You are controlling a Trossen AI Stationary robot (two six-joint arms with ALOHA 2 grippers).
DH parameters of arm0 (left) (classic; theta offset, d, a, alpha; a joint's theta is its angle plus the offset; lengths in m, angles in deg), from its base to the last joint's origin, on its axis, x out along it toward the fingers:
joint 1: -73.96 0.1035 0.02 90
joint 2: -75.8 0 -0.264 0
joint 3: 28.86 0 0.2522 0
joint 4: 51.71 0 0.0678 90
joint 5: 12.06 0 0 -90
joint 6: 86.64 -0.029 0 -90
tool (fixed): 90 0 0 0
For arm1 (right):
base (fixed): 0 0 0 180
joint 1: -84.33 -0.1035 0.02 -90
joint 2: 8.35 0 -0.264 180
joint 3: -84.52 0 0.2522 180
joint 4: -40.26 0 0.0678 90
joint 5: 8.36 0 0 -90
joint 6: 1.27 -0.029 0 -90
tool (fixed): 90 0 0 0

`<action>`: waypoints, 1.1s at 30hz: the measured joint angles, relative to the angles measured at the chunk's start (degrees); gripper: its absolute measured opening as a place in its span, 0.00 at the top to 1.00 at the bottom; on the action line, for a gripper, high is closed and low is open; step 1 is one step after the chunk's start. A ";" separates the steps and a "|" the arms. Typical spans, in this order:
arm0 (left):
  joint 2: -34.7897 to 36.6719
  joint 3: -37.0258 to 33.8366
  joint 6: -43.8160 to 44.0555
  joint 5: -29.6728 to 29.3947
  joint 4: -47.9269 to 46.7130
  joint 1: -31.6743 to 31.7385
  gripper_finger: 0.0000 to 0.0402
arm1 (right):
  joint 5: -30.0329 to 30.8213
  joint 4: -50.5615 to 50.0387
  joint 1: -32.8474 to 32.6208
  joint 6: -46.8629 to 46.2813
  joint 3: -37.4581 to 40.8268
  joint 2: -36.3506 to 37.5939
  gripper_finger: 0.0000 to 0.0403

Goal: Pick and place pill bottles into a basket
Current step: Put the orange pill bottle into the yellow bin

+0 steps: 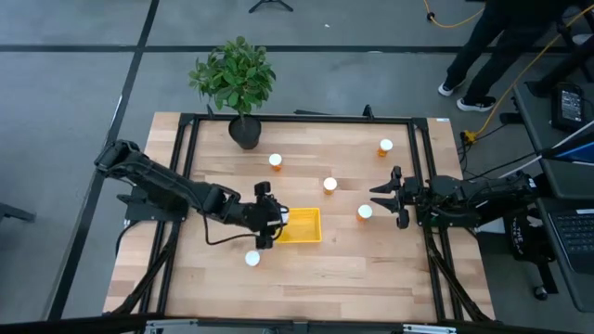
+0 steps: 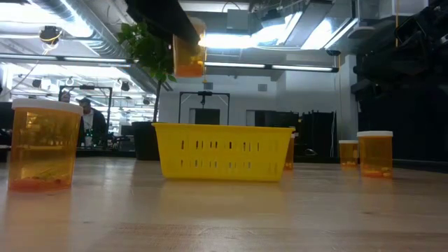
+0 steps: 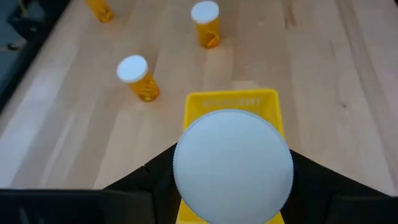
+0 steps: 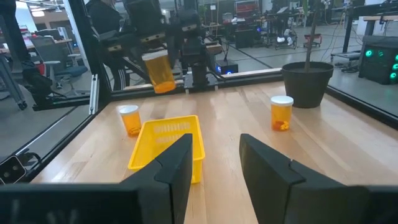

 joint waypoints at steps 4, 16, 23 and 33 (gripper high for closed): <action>-0.01 -0.44 -0.08 0.96 0.22 1.06 0.49 | -0.02 0.00 -0.01 0.00 0.00 -0.01 0.66; -2.32 -0.43 -1.61 2.74 3.03 1.34 0.49 | -0.06 -0.02 -0.01 0.00 0.00 -0.02 0.66; -7.60 -0.44 -1.61 3.12 4.20 2.37 0.48 | -0.07 0.00 -0.01 -0.09 0.00 0.00 0.66; -11.64 -0.45 -3.14 9.86 6.72 5.61 0.50 | -0.10 -0.33 -0.06 -1.46 0.00 0.00 0.66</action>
